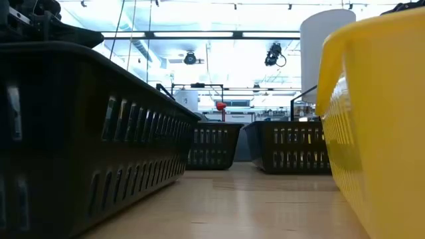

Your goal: Stack baskets on shelf by color

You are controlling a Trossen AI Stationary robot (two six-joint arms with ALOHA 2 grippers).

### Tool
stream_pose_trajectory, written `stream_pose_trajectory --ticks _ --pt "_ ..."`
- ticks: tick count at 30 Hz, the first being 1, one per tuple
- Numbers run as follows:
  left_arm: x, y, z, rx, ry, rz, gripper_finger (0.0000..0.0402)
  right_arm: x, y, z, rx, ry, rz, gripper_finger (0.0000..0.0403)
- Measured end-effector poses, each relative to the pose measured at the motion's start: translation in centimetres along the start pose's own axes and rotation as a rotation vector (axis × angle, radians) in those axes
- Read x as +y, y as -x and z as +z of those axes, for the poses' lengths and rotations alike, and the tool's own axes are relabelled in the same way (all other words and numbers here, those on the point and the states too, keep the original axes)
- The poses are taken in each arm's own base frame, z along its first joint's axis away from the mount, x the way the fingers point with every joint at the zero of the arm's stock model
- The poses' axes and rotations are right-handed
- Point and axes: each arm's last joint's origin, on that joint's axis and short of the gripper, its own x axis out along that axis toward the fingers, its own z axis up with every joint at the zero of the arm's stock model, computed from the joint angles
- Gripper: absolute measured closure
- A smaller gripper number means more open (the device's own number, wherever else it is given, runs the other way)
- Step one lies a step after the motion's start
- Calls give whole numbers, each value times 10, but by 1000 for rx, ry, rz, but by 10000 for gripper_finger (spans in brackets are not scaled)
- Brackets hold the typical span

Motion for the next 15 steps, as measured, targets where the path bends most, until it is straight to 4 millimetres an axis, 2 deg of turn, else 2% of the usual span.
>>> stream_pose_trajectory --ticks 15 --pt "0 0 0 0 0 0 372 0 0 0 0 0 0 357"
